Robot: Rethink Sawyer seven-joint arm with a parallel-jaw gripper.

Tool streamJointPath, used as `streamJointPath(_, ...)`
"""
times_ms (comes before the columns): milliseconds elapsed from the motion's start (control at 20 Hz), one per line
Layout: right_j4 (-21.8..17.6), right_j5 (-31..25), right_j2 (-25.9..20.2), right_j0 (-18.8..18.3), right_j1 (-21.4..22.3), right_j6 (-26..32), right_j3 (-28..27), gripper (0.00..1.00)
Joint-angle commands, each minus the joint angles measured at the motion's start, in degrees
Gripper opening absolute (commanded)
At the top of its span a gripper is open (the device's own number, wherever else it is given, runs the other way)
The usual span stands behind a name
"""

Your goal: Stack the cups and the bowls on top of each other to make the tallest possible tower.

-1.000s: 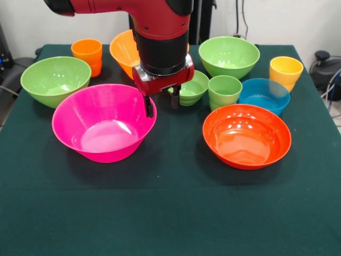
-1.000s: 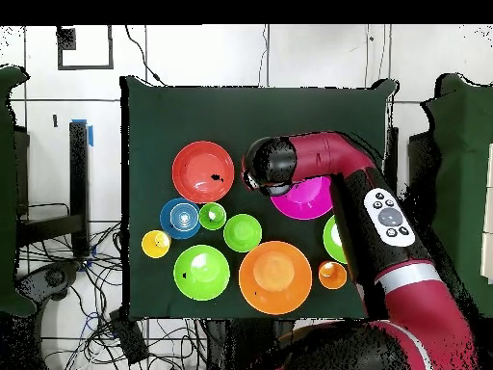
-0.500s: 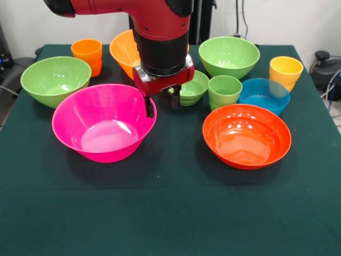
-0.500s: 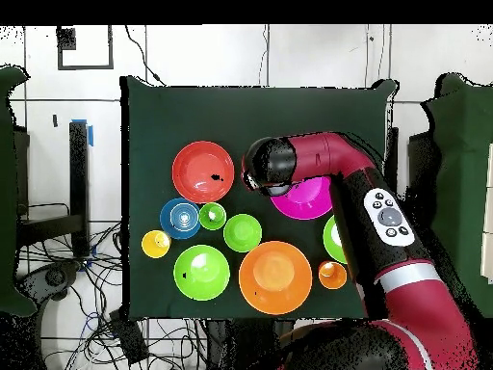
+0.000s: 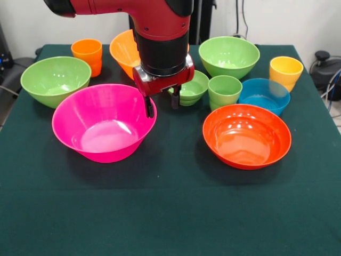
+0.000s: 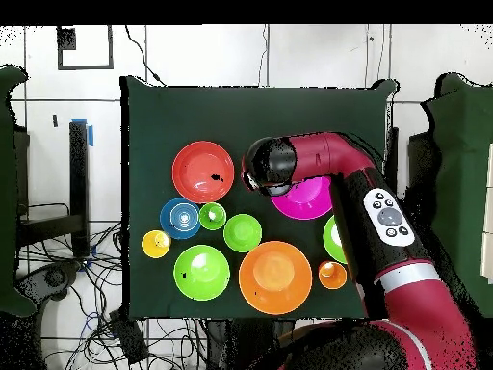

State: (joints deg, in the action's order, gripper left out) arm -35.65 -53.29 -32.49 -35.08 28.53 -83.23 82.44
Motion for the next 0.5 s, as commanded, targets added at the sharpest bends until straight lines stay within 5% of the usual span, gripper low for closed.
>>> streamJointPath(50,-5.8,-1.7,-0.9,0.4,-1.1,16.1,1.1,1.0)
streamJointPath(500,-6.0,-1.4,-0.2,0.0,-1.8,15.1,0.8,1.0)
